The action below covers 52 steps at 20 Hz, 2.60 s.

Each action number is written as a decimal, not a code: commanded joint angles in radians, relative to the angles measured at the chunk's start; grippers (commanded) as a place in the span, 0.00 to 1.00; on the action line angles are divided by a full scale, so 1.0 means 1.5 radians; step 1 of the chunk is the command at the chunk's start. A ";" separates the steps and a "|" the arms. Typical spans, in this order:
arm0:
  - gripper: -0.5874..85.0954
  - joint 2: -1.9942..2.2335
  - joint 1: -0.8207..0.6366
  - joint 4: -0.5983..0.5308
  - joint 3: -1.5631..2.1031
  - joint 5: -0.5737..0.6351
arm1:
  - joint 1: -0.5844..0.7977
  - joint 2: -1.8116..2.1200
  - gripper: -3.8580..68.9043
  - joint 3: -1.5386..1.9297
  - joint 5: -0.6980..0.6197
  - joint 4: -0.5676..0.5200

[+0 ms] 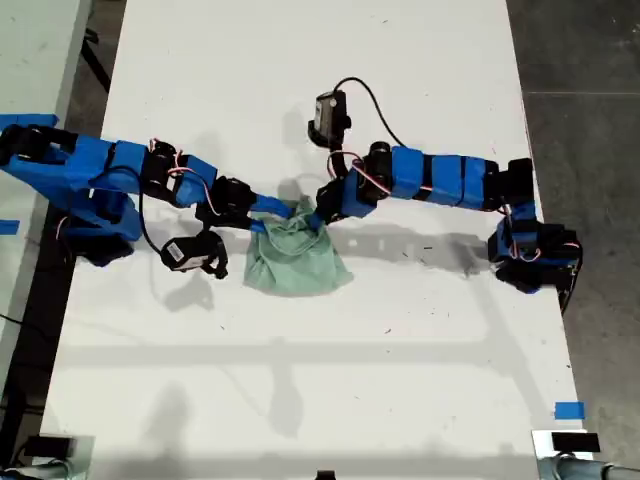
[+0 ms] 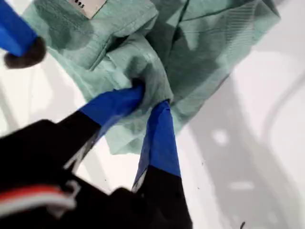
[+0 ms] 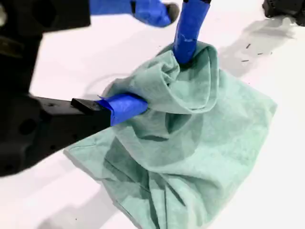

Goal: Fold tshirt

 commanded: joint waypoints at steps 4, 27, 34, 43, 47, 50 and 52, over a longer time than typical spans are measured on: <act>0.43 0.156 -0.120 0.082 0.048 0.004 | 0.115 0.187 0.52 0.094 -0.021 0.042; 0.01 0.561 -0.020 0.067 0.425 0.042 | -0.014 1.458 0.03 1.302 0.225 -0.025; 0.01 1.006 -0.059 0.243 0.601 0.071 | -0.030 1.584 0.03 1.432 0.297 0.020; 0.18 1.050 0.054 0.336 0.605 0.065 | -0.013 1.587 0.06 1.433 0.016 0.019; 0.24 1.050 0.123 0.337 0.605 0.079 | -0.015 1.588 0.06 1.436 -0.126 0.009; 0.24 1.050 0.128 0.337 0.605 0.079 | -0.015 1.588 0.06 1.436 -0.126 0.009; 0.24 1.050 0.128 0.337 0.605 0.079 | -0.015 1.588 0.06 1.436 -0.126 0.009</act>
